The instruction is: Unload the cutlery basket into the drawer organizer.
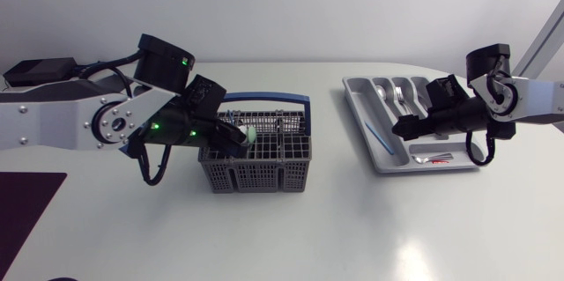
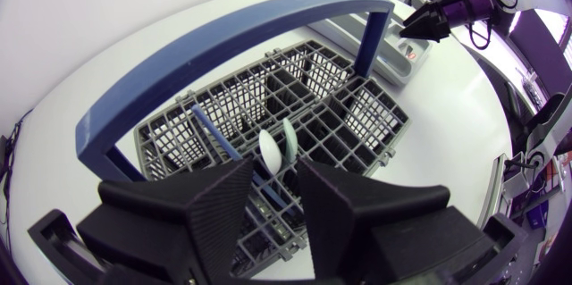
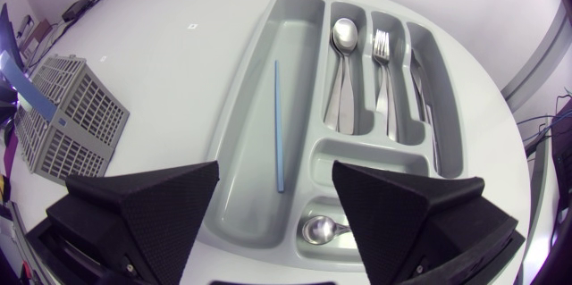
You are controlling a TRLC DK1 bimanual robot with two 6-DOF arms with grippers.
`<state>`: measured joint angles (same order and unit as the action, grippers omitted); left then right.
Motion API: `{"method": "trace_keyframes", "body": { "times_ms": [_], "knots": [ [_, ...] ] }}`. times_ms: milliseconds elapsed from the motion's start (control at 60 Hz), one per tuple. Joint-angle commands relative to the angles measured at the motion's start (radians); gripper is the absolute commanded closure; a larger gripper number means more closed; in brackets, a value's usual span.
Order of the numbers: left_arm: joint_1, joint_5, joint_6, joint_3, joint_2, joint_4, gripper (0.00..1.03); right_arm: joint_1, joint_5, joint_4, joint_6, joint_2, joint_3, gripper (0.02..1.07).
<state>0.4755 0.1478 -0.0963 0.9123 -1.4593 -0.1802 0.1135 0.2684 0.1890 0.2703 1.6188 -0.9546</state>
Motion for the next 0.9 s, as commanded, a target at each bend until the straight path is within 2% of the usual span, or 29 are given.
{"method": "trace_keyframes", "body": {
  "times_ms": [0,400,833,883],
  "knots": [
    [-0.012,-0.004,0.030,-0.027,0.016,0.022,0.67,0.003,0.009,-0.006,0.012,-0.022,0.028,0.15],
    [-0.003,0.003,0.038,-0.021,-0.009,0.050,0.76,0.002,0.009,-0.006,0.012,-0.043,0.048,0.15],
    [0.014,0.003,0.041,-0.009,-0.064,0.064,0.77,-0.006,0.009,-0.008,0.009,-0.045,0.053,0.15],
    [0.014,0.003,0.041,-0.004,-0.073,0.065,0.80,-0.005,0.009,-0.010,0.010,-0.045,0.056,0.15]
  ]
}}
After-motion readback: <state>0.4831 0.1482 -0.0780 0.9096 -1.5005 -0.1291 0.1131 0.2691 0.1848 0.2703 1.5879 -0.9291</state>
